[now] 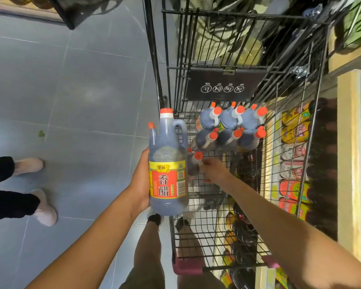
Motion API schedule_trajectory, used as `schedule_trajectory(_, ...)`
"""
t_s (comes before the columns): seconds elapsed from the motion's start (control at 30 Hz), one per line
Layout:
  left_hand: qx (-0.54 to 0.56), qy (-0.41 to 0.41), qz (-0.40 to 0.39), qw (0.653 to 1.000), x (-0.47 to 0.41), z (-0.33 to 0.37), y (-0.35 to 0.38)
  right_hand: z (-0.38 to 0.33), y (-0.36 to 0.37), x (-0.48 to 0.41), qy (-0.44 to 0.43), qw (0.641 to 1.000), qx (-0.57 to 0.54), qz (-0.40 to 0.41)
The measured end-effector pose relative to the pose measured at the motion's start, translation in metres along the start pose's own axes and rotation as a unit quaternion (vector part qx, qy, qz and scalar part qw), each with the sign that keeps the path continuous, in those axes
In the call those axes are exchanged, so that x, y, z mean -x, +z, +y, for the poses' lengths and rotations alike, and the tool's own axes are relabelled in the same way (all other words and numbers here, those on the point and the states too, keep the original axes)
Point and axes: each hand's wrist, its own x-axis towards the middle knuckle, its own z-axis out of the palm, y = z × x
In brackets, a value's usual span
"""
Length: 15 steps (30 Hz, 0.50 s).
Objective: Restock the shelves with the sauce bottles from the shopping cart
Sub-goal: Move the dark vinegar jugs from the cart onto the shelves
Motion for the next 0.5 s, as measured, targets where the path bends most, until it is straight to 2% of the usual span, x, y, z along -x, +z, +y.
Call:
schedule_trajectory(0.13,-0.006,0.002,0.021,1.000,0.000,0.002,-0.004,0.055,0.000,0.026,0.030,0.998,0.054,0.020)
schedule_trajectory(0.2,-0.011,0.007,0.018,1.000,-0.001,0.001,-0.003,0.077,0.000,0.040,0.034,0.996,0.063,0.057)
schedule_trajectory(0.43,0.010,0.024,0.003,1.000,0.007,0.002,0.009,0.100,0.002,0.061,-0.012,0.983,0.099,0.154)
schedule_trajectory(0.5,0.019,0.017,-0.011,1.000,0.008,0.002,0.013,0.111,0.010,0.058,0.008,0.982,0.069,0.176)
